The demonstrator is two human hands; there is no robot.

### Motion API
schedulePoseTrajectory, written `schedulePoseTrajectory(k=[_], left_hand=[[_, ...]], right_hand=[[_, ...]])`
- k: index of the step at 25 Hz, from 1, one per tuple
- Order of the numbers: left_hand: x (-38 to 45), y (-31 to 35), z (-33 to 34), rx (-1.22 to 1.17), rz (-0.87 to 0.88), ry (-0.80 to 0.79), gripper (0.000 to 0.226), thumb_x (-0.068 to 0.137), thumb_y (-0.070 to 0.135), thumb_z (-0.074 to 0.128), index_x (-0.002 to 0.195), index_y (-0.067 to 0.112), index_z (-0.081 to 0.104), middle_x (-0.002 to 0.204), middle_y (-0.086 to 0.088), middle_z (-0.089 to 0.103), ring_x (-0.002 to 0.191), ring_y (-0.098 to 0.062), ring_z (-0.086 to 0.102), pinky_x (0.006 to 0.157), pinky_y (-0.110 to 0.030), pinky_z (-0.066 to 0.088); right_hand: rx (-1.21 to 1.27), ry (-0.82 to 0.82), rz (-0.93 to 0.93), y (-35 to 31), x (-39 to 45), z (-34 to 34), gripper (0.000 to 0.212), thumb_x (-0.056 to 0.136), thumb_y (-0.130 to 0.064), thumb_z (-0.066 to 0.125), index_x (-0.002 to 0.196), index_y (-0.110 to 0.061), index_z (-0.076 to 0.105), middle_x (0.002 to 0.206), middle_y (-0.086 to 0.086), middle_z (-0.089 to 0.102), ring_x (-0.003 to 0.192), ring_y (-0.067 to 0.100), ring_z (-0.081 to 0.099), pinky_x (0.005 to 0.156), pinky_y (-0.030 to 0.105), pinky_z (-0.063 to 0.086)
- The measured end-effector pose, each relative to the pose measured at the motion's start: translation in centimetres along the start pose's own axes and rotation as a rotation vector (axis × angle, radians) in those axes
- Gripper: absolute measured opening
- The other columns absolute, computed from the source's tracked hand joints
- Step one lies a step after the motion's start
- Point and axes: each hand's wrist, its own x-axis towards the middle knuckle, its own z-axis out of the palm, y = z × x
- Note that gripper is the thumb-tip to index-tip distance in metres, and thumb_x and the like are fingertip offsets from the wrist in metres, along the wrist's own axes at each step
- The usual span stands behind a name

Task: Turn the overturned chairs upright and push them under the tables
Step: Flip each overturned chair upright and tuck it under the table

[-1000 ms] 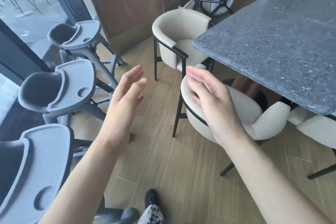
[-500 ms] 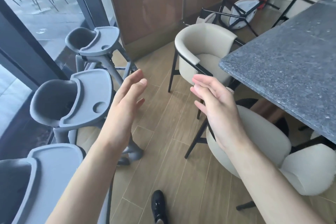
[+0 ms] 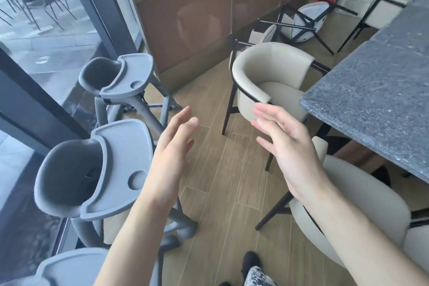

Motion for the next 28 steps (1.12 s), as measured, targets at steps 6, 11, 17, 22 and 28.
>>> schedulePoseTrajectory(k=[6,11,17,22,28], left_hand=[[9.3,0.0,-0.2,-0.017,-0.01,0.004,0.057,0.08,0.058,0.06,0.135,0.045,0.059,0.141,0.024,0.059,0.13,0.004,0.055,0.117,-0.037,0.039],[19.4,1.4,0.6,-0.008,-0.018,0.008,0.061,0.073,0.064,0.061,0.133,0.05,0.061,0.142,0.024,0.059,0.131,0.001,0.055,0.118,-0.036,0.037],[31.3,3.4,1.2,-0.01,0.036,0.041,0.051,0.079,0.061,0.06,0.128,0.048,0.065,0.139,0.025,0.062,0.132,-0.002,0.056,0.115,-0.037,0.04],[37.7,3.6,0.5,-0.011,0.068,0.064,0.053,0.08,0.059,0.059,0.13,0.044,0.066,0.139,0.022,0.063,0.134,-0.002,0.054,0.114,-0.037,0.041],[46.2,3.3,-1.1,-0.035,0.051,0.066,0.051,0.077,0.057,0.06,0.126,0.044,0.069,0.134,0.022,0.066,0.13,-0.004,0.058,0.113,-0.039,0.043]], right_hand=[[-0.009,-0.04,0.014,0.7,9.4,2.3,0.029,0.1,-0.019,0.056,0.125,-0.027,0.068,0.128,-0.014,0.067,0.122,0.001,0.06,0.11,0.04,0.045],[0.009,-0.061,-0.006,-0.2,19.8,3.5,0.029,0.1,-0.021,0.057,0.125,-0.028,0.069,0.127,-0.017,0.068,0.122,-0.001,0.06,0.112,0.039,0.043],[0.011,-0.101,0.01,-1.4,31.6,5.3,0.029,0.1,-0.018,0.056,0.125,-0.026,0.069,0.123,-0.018,0.069,0.118,-0.004,0.061,0.111,0.036,0.044],[-0.005,-0.138,0.023,-1.6,38.5,7.2,0.028,0.1,-0.018,0.056,0.123,-0.027,0.07,0.12,-0.02,0.069,0.118,-0.002,0.062,0.111,0.037,0.044],[-0.006,-0.138,0.054,-1.0,46.3,10.2,0.025,0.1,-0.019,0.056,0.117,-0.029,0.071,0.117,-0.02,0.071,0.117,-0.001,0.063,0.109,0.037,0.046]])
